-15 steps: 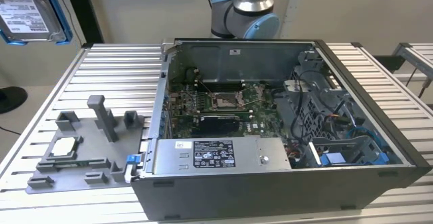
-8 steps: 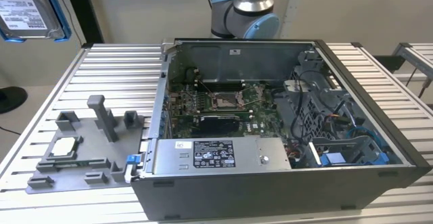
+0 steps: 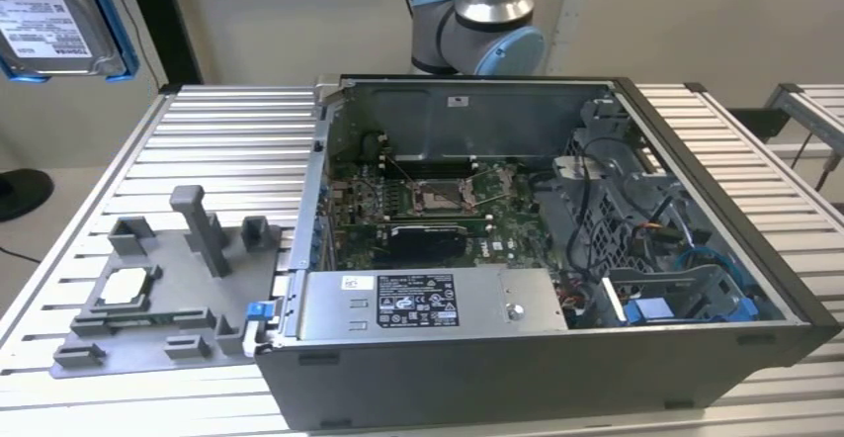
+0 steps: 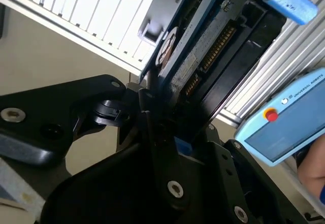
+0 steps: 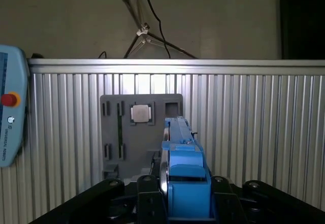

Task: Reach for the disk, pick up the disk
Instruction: 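Pick up the disk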

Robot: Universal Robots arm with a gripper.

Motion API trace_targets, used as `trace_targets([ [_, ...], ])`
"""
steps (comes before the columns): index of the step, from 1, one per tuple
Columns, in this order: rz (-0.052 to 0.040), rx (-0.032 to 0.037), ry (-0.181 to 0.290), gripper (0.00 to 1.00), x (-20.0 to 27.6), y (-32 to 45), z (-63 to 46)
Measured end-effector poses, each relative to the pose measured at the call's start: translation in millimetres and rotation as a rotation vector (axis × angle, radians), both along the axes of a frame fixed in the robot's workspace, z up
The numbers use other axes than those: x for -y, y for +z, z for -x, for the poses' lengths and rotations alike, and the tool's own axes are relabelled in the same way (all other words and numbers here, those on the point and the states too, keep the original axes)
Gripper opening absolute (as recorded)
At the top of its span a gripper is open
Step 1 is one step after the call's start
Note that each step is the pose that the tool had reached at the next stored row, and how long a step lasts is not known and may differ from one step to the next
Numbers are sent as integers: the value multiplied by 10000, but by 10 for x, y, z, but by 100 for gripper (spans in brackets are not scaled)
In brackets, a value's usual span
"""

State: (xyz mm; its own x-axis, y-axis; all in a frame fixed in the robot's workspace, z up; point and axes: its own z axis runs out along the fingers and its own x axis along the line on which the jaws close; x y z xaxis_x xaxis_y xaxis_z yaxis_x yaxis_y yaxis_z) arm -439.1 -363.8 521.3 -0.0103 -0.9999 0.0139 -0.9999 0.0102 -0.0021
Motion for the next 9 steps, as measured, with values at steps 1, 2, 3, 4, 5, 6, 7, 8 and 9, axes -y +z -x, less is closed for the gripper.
trace_targets([
  [1, -1, 1, 0, 0, 0, 0, -3],
  [2, -1, 0, 0, 0, 0, 0, -9],
  [3, -1, 0, 1, 0, 0, 0, -20],
  [4, 0, -1, 0, 0, 0, 0, -35],
  [5, 0, 0, -1, 0, -1, 0, -57],
  [6, 0, 0, -1, 0, 0, 0, -82],
  [7, 0, 0, 0, 0, 0, 0, -108],
  [8, 0, -1, -1, 0, 0, 0, -136],
  [9, 0, 0, 0, 0, 0, 0, -167],
])
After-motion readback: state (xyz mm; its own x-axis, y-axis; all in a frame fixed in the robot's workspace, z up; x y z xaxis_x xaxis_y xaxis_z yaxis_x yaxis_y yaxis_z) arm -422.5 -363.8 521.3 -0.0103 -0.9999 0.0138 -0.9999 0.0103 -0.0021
